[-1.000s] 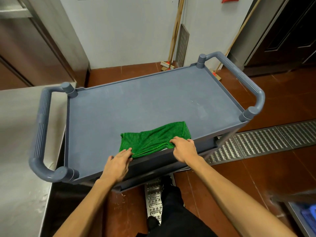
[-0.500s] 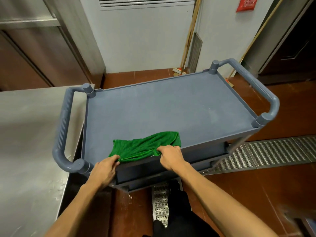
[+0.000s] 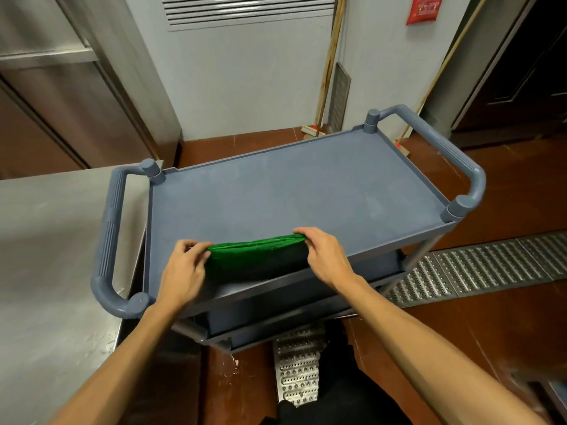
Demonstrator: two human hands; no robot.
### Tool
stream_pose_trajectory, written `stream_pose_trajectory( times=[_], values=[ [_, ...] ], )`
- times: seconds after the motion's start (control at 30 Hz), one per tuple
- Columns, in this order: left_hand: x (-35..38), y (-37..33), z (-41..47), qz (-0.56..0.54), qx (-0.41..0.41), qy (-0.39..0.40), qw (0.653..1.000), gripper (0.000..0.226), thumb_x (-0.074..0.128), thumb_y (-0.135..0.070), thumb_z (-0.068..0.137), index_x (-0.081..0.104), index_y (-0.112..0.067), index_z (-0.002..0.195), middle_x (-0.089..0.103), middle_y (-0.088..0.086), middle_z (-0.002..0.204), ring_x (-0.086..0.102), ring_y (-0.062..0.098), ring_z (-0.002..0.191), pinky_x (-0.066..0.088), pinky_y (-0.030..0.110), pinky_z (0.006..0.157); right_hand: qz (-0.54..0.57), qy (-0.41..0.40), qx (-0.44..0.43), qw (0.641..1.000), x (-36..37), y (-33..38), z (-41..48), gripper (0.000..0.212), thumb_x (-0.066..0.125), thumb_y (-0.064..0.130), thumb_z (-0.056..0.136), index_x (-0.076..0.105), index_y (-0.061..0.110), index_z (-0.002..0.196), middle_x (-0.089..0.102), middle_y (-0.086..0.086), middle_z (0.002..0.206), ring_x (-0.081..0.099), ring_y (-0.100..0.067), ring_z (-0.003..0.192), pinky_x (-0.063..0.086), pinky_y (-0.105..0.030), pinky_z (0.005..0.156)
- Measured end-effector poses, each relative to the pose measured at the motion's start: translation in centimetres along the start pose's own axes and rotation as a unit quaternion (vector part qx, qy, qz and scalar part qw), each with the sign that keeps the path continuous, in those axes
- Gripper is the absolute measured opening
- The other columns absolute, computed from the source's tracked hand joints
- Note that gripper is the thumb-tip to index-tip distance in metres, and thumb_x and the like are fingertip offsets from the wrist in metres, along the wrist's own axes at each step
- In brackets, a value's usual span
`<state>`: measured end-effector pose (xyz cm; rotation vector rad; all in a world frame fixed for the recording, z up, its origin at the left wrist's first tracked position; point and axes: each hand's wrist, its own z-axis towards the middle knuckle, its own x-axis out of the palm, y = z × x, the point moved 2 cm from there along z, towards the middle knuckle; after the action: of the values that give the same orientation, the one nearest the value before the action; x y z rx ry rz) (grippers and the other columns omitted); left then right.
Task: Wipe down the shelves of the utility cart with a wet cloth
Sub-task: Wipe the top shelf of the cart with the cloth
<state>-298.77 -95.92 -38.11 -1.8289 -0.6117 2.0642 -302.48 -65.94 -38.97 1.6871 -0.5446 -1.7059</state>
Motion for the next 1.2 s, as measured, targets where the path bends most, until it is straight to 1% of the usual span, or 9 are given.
stream_pose_trajectory(
  times=[0.17,0.4,0.5,0.7,0.83,0.93,1.0,1.1,1.2],
  values=[
    [0.5,-3.8,4.0,0.004,0.035,-0.008,0.999,0.025,0.054,-0.015,0.101,0.069,-0.012,0.121,0.054,0.008,0.104,0.059,0.034,0.098,0.043,0.037,0.082,-0.009,-0.073,-0.008,0.997,-3.9,-1.3,3.0,0.034,0.049,0.002,0.096,0.064,0.018,0.122,0.067,-0.003,0.123,0.062,-0.028,0.111,0.050,-0.040,0.093],
    [2.8,-10.5,11.4,0.016,0.098,0.002,0.995,0.022,0.054,-0.013,0.100,0.069,-0.013,0.116,0.047,0.003,0.095,0.057,0.036,0.092,0.046,0.041,0.080,-0.040,-0.086,0.021,0.995,-10.2,-6.1,7.4,0.029,0.048,0.011,0.098,0.061,0.018,0.123,0.066,-0.006,0.124,0.061,-0.031,0.111,0.049,-0.045,0.093],
    [4.1,-13.5,15.2,0.027,0.118,0.016,0.993,0.022,0.054,-0.014,0.100,0.069,-0.015,0.115,0.050,0.005,0.098,0.058,0.036,0.093,0.049,0.043,0.078,-0.054,-0.081,0.025,0.995,-13.1,-8.5,9.9,0.029,0.050,0.012,0.098,0.063,0.019,0.122,0.068,-0.006,0.123,0.062,-0.033,0.112,0.050,-0.047,0.093],
    [7.3,-18.7,23.5,0.066,0.145,0.045,0.986,0.023,0.054,-0.018,0.100,0.069,-0.016,0.117,0.056,0.007,0.112,0.056,0.031,0.106,0.052,0.044,0.083,-0.049,-0.085,0.044,0.994,-17.8,-13.1,16.5,0.027,0.048,0.013,0.099,0.064,0.020,0.120,0.069,-0.005,0.120,0.062,-0.029,0.110,0.049,-0.042,0.095],
    [9.3,-21.7,28.7,0.090,0.148,0.060,0.983,0.024,0.054,-0.017,0.100,0.069,-0.014,0.119,0.056,0.008,0.115,0.056,0.032,0.106,0.052,0.043,0.083,-0.046,-0.071,0.065,0.994,-19.9,-16.0,21.3,0.026,0.048,0.017,0.099,0.064,0.022,0.118,0.070,-0.006,0.116,0.061,-0.030,0.108,0.050,-0.043,0.091],
    [10.6,-23.3,32.6,0.125,0.162,0.080,0.976,0.025,0.055,-0.018,0.100,0.069,-0.016,0.120,0.057,0.009,0.114,0.056,0.034,0.105,0.052,0.042,0.080,-0.053,-0.031,0.080,0.995,-21.1,-17.8,24.6,0.026,0.049,0.015,0.099,0.065,0.021,0.119,0.070,-0.010,0.112,0.061,-0.032,0.105,0.048,-0.037,0.083],
    [11.1,-24.2,35.3,0.150,0.162,0.086,0.972,0.025,0.056,-0.019,0.099,0.069,-0.017,0.121,0.058,0.009,0.115,0.056,0.034,0.105,0.051,0.042,0.079,-0.072,-0.010,0.087,0.994,-22.1,-18.8,27.1,0.027,0.050,0.017,0.099,0.065,0.024,0.120,0.070,-0.011,0.112,0.061,-0.033,0.105,0.050,-0.038,0.082],
    [11.5,-26.1,39.4,0.171,0.164,0.072,0.969,0.026,0.057,-0.016,0.098,0.070,-0.016,0.120,0.060,0.010,0.121,0.057,0.034,0.107,0.053,0.044,0.080,-0.101,-0.013,0.083,0.991,-23.7,-19.6,31.5,0.030,0.049,0.019,0.099,0.062,0.029,0.124,0.070,-0.011,0.114,0.061,-0.035,0.104,0.052,-0.042,0.082],
    [11.6,-27.9,43.0,0.183,0.180,0.030,0.966,0.025,0.059,-0.013,0.096,0.070,-0.012,0.118,0.058,0.012,0.131,0.057,0.037,0.111,0.051,0.045,0.082,-0.079,-0.032,0.087,0.993,-24.9,-20.2,35.9,0.036,0.048,0.018,0.101,0.058,0.031,0.132,0.068,-0.011,0.119,0.064,-0.032,0.092,0.054,-0.044,0.076]
  ],
)
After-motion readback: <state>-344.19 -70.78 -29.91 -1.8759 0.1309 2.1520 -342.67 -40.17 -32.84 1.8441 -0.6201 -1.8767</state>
